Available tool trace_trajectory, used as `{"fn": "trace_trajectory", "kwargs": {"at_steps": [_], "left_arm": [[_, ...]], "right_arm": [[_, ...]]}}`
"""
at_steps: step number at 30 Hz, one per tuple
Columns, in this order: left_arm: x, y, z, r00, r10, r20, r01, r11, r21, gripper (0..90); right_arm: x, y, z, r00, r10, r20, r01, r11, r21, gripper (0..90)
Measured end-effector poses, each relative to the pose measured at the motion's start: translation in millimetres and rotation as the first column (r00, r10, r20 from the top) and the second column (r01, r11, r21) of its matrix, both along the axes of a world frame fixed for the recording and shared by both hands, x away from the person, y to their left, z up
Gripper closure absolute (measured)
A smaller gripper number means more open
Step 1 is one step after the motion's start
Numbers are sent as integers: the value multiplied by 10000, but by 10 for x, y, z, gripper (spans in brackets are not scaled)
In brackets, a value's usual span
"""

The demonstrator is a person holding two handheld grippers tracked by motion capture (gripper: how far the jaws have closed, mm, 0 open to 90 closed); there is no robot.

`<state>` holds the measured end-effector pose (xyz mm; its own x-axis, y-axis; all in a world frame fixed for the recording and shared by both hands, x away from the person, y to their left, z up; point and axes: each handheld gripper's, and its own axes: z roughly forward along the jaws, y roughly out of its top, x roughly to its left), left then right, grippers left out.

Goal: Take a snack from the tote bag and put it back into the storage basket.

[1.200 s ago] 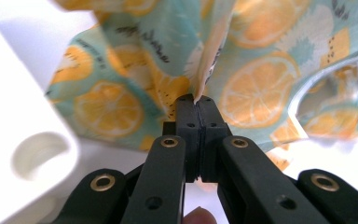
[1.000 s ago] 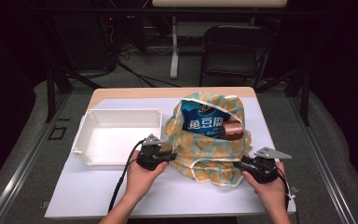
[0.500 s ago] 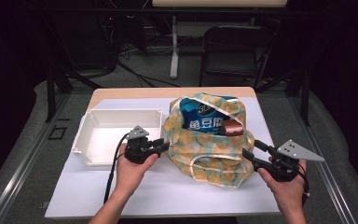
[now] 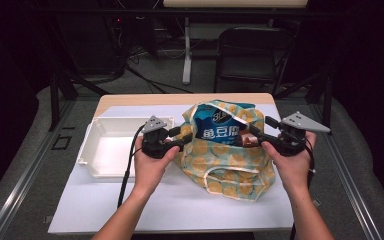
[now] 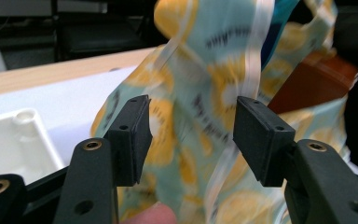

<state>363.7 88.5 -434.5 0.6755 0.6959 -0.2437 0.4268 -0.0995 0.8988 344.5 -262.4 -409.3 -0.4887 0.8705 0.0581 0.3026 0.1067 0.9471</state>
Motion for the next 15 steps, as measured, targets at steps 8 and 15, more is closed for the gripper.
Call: {"fn": "trace_trajectory", "kwargs": {"at_steps": [8, 15], "left_arm": [[102, -60, 97, 9998, 107, 159, -112, 9994, 319, 649], [130, 4, 177, 9997, -82, 211, 77, 9996, 277, 880]], "right_arm": [[107, 39, -45, 9989, -453, -137, 446, 9980, -455, 897], [64, 53, 102, 9970, -368, 684, 415, 9968, -685, 900]]}}
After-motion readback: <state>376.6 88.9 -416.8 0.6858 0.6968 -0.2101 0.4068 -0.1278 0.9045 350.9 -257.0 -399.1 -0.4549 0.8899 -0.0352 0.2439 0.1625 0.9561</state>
